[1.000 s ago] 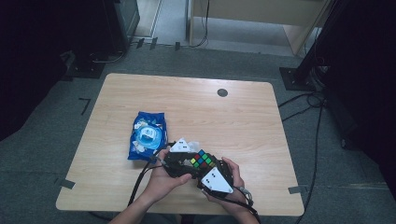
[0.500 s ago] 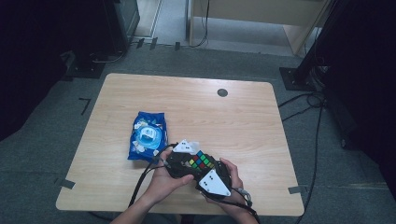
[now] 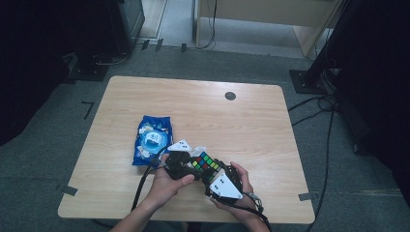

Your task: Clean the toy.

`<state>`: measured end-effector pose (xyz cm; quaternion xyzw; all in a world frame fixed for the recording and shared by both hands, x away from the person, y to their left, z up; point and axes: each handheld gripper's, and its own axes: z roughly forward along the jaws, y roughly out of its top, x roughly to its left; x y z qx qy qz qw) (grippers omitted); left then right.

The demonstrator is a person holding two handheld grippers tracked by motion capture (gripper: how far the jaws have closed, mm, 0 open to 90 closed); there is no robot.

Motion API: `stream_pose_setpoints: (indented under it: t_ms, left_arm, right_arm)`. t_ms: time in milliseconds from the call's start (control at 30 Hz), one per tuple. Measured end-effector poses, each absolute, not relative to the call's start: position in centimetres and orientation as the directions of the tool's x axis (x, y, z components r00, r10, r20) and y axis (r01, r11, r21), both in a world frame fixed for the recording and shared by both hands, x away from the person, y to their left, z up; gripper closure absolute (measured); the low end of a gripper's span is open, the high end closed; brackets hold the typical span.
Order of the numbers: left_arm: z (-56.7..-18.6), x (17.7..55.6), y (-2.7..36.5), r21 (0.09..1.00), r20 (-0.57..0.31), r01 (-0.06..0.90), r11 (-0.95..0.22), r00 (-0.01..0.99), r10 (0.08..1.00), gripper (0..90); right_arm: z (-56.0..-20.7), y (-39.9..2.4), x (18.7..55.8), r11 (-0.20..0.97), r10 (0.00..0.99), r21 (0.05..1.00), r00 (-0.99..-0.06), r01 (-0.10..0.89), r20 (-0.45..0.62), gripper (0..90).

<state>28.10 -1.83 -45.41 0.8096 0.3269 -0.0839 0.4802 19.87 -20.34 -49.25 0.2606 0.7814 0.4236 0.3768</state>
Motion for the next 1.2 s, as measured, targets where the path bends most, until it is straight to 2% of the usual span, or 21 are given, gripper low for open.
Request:
stream_pose_setpoints:
  t_ms: [533, 800, 1033, 1133, 1200]
  left_arm:
    - [-45.6, 28.6, -1.5, 0.704, -0.506, 0.639, -0.31, 0.757, 0.412, 34.2]
    - [-44.6, 28.7, -0.5, 0.749, -0.508, 0.626, -0.217, 0.753, 0.418, 29.3]
    - [-44.4, 29.2, 0.9, 0.766, -0.467, 0.619, -0.174, 0.722, 0.51, 30.4]
    - [-45.2, 29.2, 0.4, 0.761, -0.398, 0.612, -0.216, 0.703, 0.589, 31.8]
    - [-45.8, 29.1, -0.3, 0.753, -0.314, 0.596, -0.279, 0.698, 0.643, 33.3]
  right_arm:
    - [-49.1, -20.6, 19.8, 0.468, 0.724, 0.88, -0.606, 0.081, -0.329, 34.9]
    - [-49.2, -21.2, 20.1, 0.501, 0.73, 0.86, -0.582, 0.099, -0.358, 35.1]
    - [-49.4, -23.1, 21.1, 0.496, 0.764, 0.854, -0.547, 0.157, -0.343, 35.0]
    - [-49.4, -24.0, 21.3, 0.49, 0.776, 0.855, -0.532, 0.17, -0.339, 35.0]
    - [-49.4, -24.3, 21.4, 0.485, 0.782, 0.857, -0.526, 0.174, -0.335, 35.0]
